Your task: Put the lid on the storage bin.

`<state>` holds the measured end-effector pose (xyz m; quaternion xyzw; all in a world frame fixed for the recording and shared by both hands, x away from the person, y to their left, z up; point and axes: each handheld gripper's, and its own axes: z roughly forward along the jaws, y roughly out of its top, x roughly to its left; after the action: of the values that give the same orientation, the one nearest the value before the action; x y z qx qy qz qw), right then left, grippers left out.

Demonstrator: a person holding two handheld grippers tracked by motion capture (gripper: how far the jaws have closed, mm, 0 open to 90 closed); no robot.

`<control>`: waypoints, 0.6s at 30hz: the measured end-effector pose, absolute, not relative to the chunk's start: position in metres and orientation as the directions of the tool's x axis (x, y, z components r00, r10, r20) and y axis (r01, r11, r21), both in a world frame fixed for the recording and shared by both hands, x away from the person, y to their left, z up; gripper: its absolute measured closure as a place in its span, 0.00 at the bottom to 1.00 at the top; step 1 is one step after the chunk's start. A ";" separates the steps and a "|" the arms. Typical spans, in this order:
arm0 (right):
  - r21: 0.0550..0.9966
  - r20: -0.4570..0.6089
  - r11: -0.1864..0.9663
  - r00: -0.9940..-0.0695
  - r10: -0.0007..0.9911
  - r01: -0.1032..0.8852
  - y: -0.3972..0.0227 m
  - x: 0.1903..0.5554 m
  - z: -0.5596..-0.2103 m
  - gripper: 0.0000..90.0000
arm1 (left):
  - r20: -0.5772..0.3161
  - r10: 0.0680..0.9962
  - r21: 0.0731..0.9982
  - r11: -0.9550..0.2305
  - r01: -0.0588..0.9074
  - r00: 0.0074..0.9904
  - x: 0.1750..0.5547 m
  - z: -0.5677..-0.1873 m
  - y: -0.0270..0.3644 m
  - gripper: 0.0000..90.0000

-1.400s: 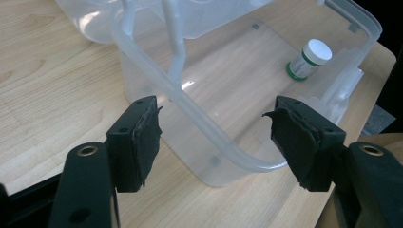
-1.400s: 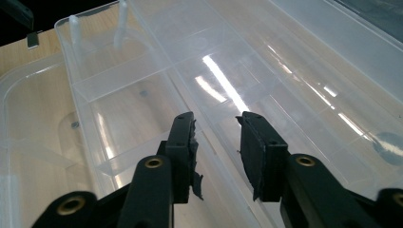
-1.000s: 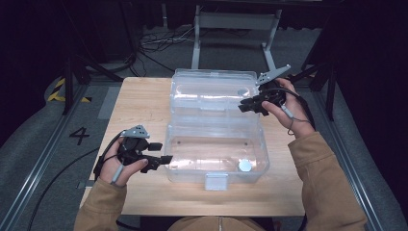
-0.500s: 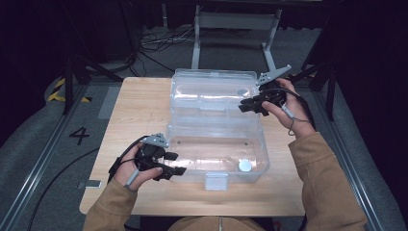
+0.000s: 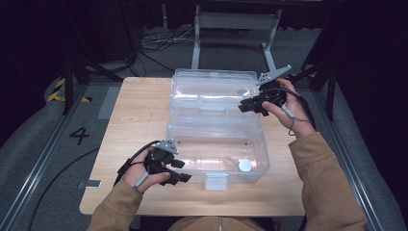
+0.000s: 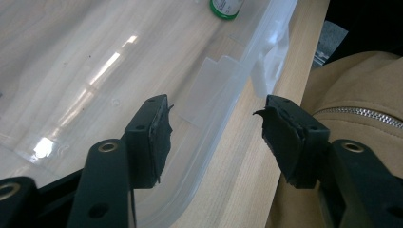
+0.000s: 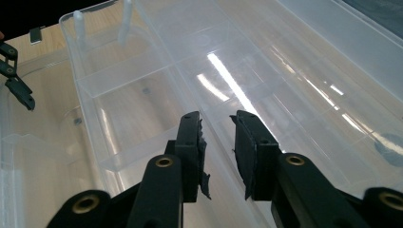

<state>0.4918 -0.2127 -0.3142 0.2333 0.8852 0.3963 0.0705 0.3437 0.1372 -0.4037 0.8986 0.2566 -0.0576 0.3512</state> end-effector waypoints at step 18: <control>0.738 0.062 0.573 -0.882 0.467 0.355 -0.213 0.489 -0.314 0.81 | -0.232 0.401 0.582 -0.673 0.457 0.886 0.345 -0.411 0.133 0.80</control>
<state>0.4887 -0.2126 -0.3138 0.2325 0.8842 0.3990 0.0700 0.3453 0.1332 -0.4106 0.9135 0.2348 -0.0425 0.3295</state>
